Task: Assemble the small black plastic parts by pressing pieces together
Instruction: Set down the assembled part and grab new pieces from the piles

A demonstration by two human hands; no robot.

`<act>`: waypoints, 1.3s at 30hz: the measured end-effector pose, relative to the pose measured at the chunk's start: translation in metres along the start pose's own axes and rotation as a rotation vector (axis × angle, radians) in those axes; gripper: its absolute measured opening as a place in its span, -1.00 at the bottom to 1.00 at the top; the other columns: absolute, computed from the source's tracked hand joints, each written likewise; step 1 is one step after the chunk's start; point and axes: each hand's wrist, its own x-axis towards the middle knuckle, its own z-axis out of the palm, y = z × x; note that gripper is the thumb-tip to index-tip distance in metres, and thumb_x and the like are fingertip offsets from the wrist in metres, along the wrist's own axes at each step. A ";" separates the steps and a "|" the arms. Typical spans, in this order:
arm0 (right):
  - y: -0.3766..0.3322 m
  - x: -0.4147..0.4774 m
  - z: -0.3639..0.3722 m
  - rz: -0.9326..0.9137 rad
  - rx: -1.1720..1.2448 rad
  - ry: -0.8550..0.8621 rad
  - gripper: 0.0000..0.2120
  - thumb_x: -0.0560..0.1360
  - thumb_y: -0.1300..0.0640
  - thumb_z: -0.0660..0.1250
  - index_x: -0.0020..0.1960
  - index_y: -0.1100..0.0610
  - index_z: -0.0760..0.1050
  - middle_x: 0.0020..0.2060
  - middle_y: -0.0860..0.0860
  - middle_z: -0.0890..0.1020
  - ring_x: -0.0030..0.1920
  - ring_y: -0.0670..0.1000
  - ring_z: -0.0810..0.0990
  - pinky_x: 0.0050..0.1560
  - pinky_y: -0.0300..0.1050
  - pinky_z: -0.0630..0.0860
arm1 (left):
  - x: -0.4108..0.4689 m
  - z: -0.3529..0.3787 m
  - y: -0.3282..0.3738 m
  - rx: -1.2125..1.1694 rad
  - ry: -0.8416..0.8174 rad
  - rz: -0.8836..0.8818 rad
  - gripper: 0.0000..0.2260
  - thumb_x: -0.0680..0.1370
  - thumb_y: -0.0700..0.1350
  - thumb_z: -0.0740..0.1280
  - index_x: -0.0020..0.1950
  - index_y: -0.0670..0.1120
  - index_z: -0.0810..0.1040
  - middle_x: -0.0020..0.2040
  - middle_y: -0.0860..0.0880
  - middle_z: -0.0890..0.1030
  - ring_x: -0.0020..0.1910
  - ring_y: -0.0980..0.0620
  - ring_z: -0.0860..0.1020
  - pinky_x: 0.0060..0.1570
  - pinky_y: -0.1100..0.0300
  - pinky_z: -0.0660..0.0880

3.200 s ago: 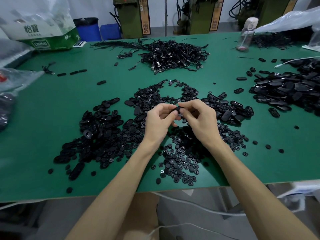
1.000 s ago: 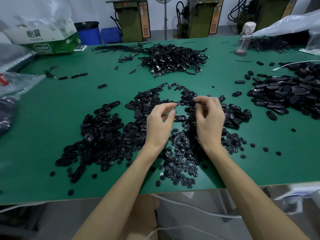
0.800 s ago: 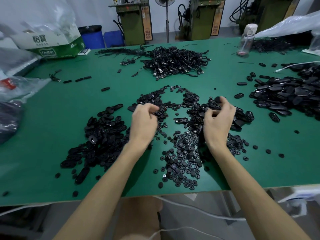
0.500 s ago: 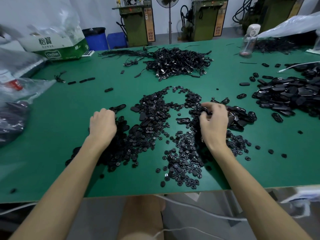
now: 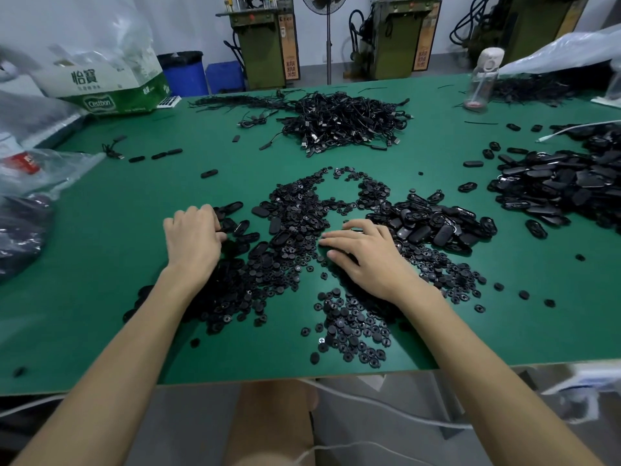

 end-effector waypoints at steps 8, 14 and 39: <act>0.000 0.000 -0.004 0.051 0.072 0.119 -0.88 0.62 0.11 0.40 0.12 0.06 0.67 0.11 -0.07 0.67 0.18 0.05 0.43 0.23 0.06 0.40 | -0.020 -0.023 0.057 -1.034 -0.195 -0.097 -0.82 0.63 -0.21 0.39 0.23 -0.12 0.61 0.06 -0.12 0.65 -0.06 -0.02 0.63 0.00 0.13 0.64; -0.002 -0.001 -0.007 0.047 0.097 0.137 -0.87 0.59 0.20 0.43 0.13 0.14 0.64 -0.02 0.01 0.62 0.09 0.08 0.41 0.16 -0.05 0.40 | -0.051 -0.004 0.128 -1.402 -0.275 -0.095 -0.84 0.63 -0.26 0.39 0.20 -0.20 0.61 -0.10 -0.09 0.64 -0.22 0.07 0.63 -0.11 0.14 0.66; -0.004 -0.008 -0.021 0.259 0.457 0.469 -0.81 0.56 0.30 0.41 0.13 0.14 0.67 -0.03 0.02 0.65 -0.06 -0.17 0.60 0.02 -0.37 0.50 | -0.068 0.029 0.158 -1.505 -0.191 -0.100 -0.78 0.63 -0.32 0.35 0.15 -0.03 0.64 -0.05 -0.02 0.69 -0.15 0.16 0.65 -0.18 0.31 0.57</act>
